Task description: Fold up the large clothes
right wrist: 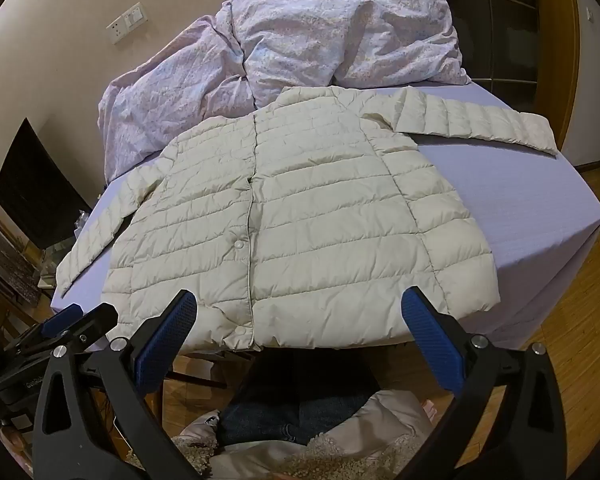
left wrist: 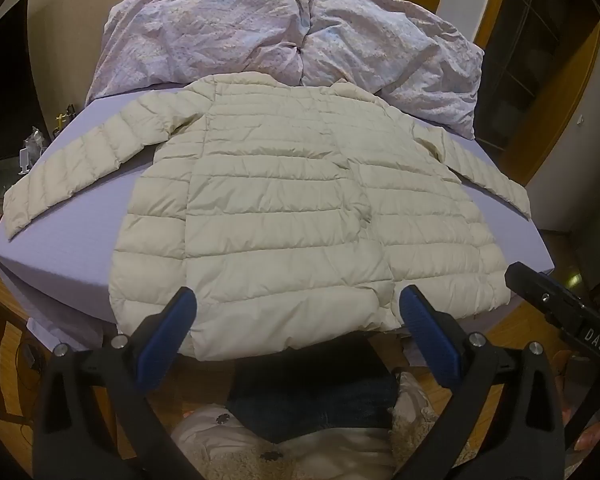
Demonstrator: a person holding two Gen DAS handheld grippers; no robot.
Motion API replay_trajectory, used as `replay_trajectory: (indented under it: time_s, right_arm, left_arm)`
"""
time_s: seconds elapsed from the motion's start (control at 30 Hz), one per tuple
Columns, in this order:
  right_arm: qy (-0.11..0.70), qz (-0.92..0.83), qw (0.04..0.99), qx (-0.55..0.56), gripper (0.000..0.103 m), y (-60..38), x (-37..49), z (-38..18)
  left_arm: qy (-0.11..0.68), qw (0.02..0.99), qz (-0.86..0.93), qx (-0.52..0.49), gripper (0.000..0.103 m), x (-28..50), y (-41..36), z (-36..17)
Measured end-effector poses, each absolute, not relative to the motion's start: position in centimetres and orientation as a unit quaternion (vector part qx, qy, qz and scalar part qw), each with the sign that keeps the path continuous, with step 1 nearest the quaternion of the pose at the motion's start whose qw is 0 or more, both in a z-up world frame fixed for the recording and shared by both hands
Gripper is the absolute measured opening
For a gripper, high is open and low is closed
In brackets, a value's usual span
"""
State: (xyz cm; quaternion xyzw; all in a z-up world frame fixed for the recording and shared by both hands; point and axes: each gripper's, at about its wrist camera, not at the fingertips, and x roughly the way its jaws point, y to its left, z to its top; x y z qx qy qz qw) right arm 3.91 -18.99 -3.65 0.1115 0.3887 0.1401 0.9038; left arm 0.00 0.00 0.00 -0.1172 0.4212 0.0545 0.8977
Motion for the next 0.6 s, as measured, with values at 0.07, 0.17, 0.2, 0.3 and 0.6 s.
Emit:
replay_trajectory:
  time_s: [0.07,0.17,0.2,0.3,0.6]
  right_arm:
    - [0.388,0.14,0.904,0.111,0.102,-18.99,3.9,-3.67]
    - [0.389,0.141,0.904,0.111,0.102,-18.96,3.91,-3.72]
    - [0.389,0.141,0.903,0.111,0.102,-18.93,3.9,-3.73]
    - [0.389,0.141,0.904,0.112,0.102,-19.02,3.92,-3.75]
    - [0.39,0.141,0.903,0.113,0.102,-19.03,3.94,-3.84]
  left_arm:
    - [0.421,0.898,0.054,-0.118,0.101,-0.01,0.01,0.0]
    - [0.421,0.898,0.054,-0.118,0.101,-0.02,0.05,0.03]
    - [0.421,0.898,0.054,-0.117,0.101,0.0,0.0,0.0]
    - [0.422,0.898,0.054,-0.116,0.101,0.03,-0.06,-0.01]
    - [0.421,0.898,0.054,-0.118,0.101,0.0,0.02,0.0]
